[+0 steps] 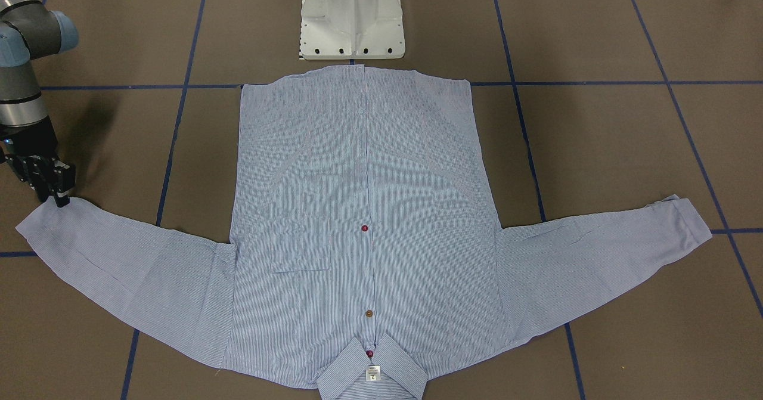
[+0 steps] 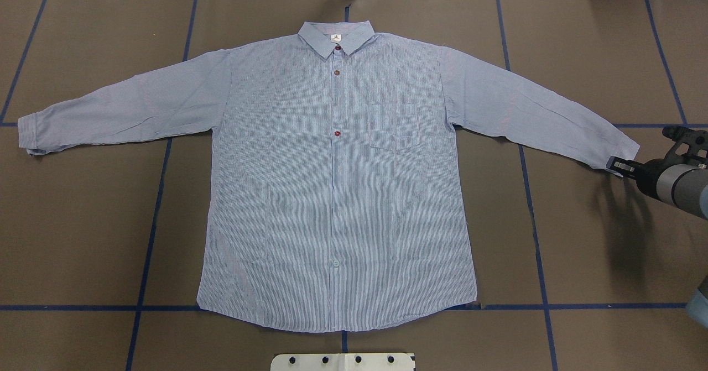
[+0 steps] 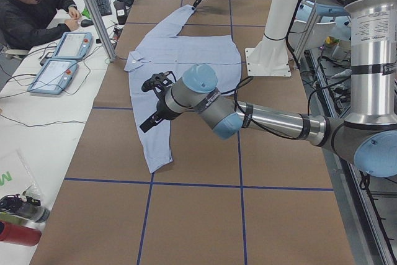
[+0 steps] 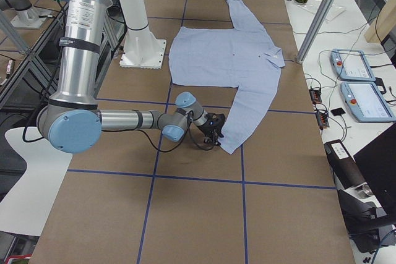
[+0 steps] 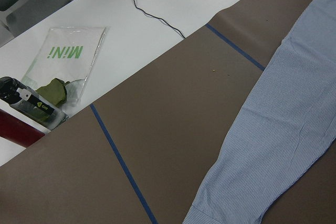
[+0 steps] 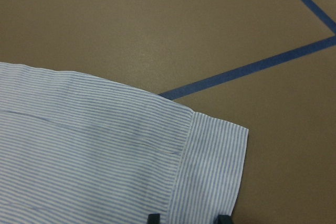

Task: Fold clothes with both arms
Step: 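Move the right gripper down to the cuff of the nearest sleeve, then close the right gripper on the sleeve cuff and lift it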

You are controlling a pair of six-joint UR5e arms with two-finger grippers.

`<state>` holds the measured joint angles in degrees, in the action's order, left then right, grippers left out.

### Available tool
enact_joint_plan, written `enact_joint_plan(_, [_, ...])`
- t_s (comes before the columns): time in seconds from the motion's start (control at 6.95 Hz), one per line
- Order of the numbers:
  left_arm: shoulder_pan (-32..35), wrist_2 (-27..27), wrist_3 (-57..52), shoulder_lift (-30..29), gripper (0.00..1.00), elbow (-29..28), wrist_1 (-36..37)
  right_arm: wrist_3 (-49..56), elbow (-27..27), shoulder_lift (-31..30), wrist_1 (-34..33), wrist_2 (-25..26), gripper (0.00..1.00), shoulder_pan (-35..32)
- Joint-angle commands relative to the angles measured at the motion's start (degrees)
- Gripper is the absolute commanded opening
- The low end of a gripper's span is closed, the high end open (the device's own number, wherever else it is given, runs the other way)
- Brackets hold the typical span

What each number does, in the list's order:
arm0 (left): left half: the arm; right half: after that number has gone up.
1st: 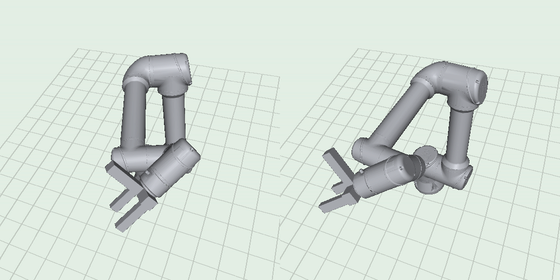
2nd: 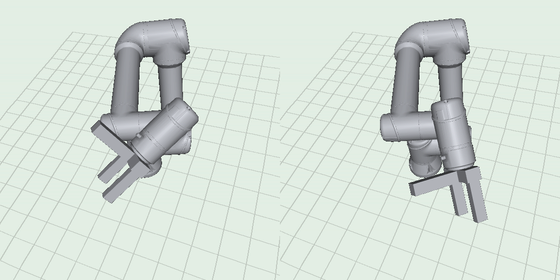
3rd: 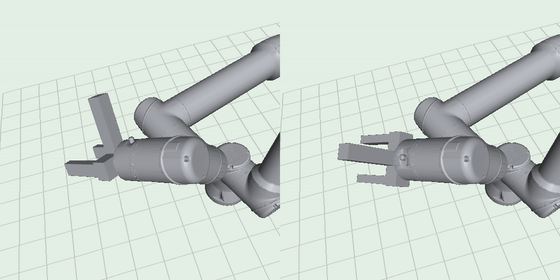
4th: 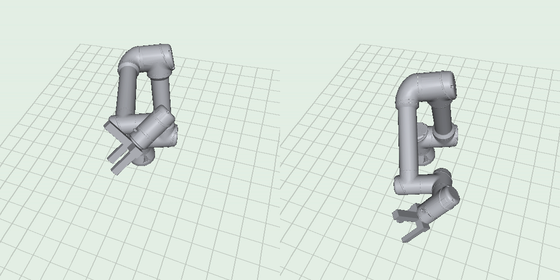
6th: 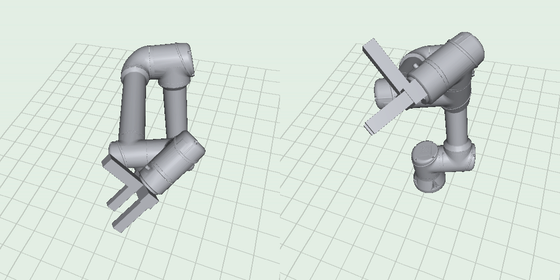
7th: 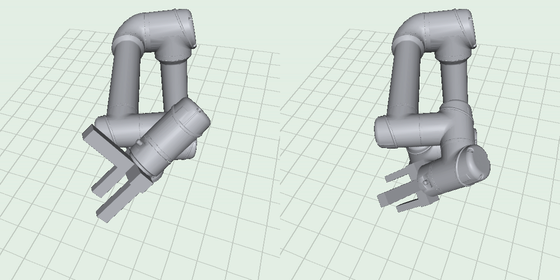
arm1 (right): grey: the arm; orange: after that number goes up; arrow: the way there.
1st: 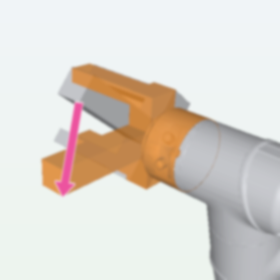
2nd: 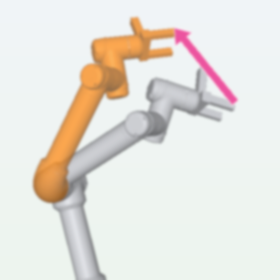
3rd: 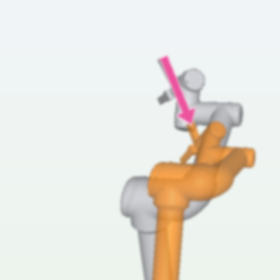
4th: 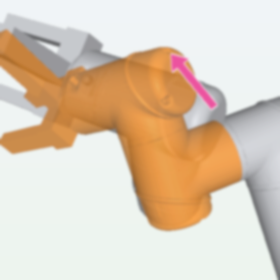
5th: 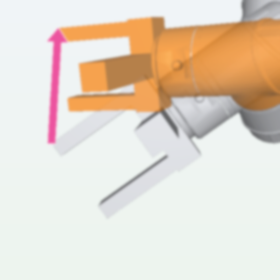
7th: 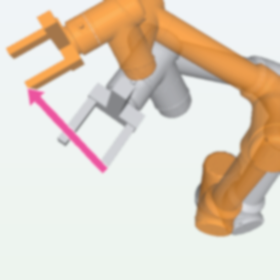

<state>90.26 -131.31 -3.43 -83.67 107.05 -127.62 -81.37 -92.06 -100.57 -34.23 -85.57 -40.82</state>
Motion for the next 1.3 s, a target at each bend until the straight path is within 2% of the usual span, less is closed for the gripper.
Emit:
enact_joint_plan(0.0, [0.0,0.0,0.0,0.0,1.0,-0.2,0.0,-0.1,-0.5,0.0,0.0,0.3,0.0,0.6])
enact_joint_plan(0.14, [0.0,0.0,0.0,0.0,1.0,-0.1,0.0,0.6,-3.6,0.3,-0.6,-0.6,0.0,0.4])
enact_joint_plan(0.29, [0.1,0.0,0.0,0.0,1.0,-0.1,0.0,1.4,-8.1,1.1,-4.5,-5.2,0.0,-3.8])
enact_joint_plan(0.43, [0.1,-0.1,-0.1,0.0,1.0,-0.1,0.0,4.3,-13.4,5.2,-13.6,-11.1,0.0,-9.2])
enact_joint_plan(0.58, [0.1,-0.1,-0.1,0.3,1.0,-0.2,-0.4,4.9,-15.3,12.7,-22.5,-11.5,0.0,-9.7])
enact_joint_plan(0.86, [0.1,-0.1,0.0,0.4,1.0,-0.2,-0.6,4.1,-14.9,33.9,-41.8,-10.9,0.0,-8.9])
enact_joint_plan(1.01, [0.1,-0.1,0.0,0.4,1.0,-0.2,-0.7,3.9,-14.6,38.6,-43.3,-9.2,0.0,-7.3])
enact_joint_plan(1.15, [0.0,-0.1,0.1,0.4,1.0,-0.4,-0.7,4.1,-13.3,42.4,-43.1,-3.0,0.0,-3.1])
